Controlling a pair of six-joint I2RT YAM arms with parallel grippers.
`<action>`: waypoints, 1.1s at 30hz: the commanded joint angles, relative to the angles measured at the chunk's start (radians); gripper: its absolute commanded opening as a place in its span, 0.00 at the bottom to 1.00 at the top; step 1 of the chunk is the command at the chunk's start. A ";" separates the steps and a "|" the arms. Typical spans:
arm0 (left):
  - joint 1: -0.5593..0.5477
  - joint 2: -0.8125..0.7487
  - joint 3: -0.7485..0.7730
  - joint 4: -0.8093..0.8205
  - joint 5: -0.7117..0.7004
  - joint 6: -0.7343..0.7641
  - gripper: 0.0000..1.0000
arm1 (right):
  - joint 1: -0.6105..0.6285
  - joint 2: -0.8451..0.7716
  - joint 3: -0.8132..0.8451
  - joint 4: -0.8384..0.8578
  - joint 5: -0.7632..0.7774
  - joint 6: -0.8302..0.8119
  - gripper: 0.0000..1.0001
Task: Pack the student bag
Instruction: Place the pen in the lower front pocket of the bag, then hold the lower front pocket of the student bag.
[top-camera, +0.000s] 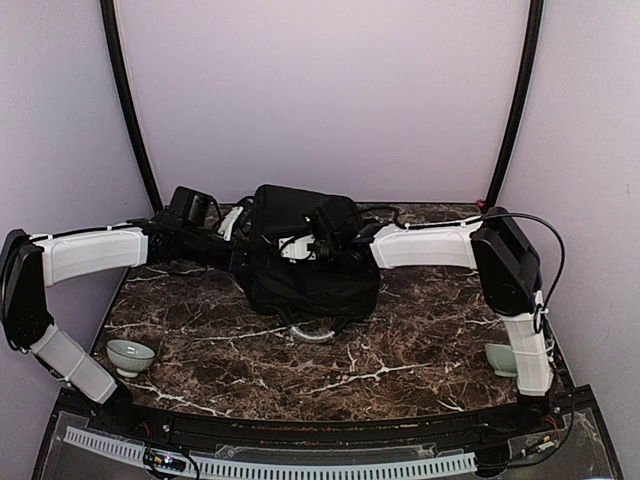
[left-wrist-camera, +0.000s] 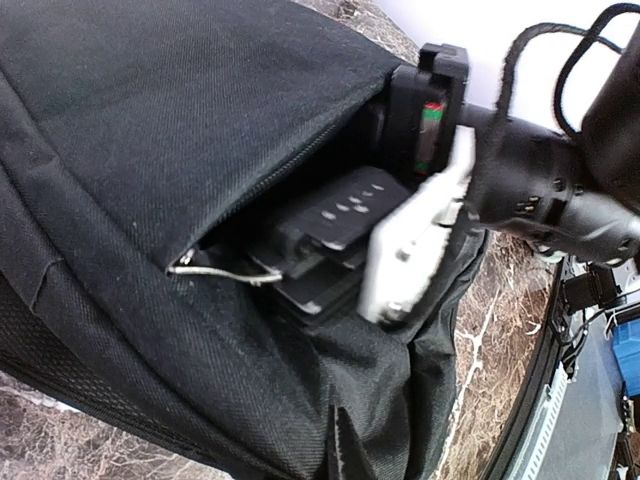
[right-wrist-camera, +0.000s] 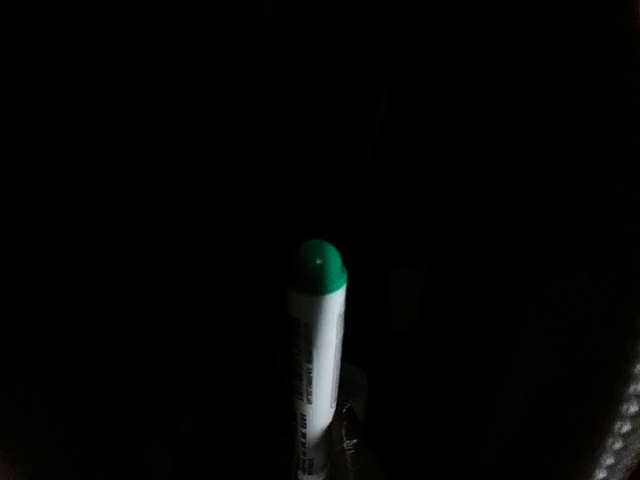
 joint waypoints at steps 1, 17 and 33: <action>-0.008 -0.051 0.053 0.088 0.070 0.031 0.00 | -0.010 0.026 0.020 0.191 0.126 0.020 0.17; -0.006 -0.021 0.056 0.083 0.067 0.035 0.00 | 0.040 -0.328 -0.192 -0.176 -0.168 0.397 0.39; -0.148 0.087 0.028 0.129 0.060 -0.006 0.00 | -0.081 -0.347 -0.079 -0.402 -0.791 0.813 0.38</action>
